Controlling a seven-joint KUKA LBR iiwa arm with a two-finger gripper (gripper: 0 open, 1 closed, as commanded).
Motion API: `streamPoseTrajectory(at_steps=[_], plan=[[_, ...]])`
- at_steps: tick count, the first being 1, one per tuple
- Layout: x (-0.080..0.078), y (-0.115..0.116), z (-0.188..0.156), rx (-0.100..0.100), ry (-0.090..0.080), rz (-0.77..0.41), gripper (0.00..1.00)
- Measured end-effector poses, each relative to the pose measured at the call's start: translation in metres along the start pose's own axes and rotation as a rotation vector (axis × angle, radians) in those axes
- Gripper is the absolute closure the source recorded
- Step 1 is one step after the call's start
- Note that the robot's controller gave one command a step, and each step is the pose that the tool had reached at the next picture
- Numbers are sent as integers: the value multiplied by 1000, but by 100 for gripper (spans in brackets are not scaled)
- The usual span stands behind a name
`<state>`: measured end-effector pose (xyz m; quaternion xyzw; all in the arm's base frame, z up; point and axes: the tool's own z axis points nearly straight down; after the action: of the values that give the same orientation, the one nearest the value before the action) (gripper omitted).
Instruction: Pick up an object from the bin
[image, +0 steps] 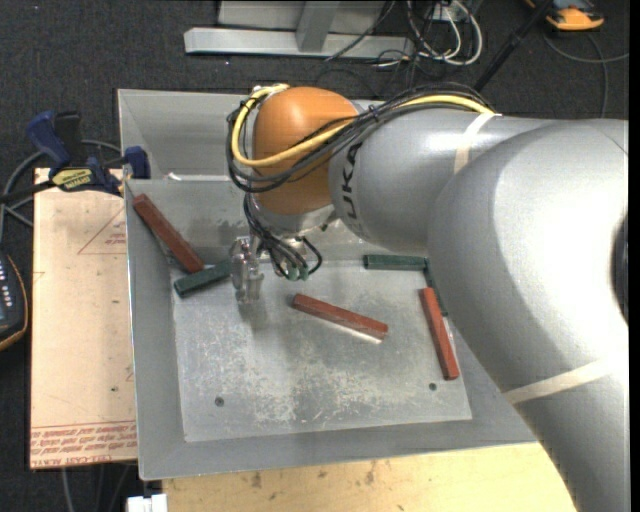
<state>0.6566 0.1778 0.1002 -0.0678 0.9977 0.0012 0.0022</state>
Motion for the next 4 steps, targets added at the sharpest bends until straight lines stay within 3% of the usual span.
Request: streamPoseTrajectory(at_steps=[1,2,3,4], plan=[[0,0,0,0,0,0,0],[-3,22,31,-1,5,-18,0],[-5,49,30,0,4,48,0],[-7,49,28,0,-1,50,100]])
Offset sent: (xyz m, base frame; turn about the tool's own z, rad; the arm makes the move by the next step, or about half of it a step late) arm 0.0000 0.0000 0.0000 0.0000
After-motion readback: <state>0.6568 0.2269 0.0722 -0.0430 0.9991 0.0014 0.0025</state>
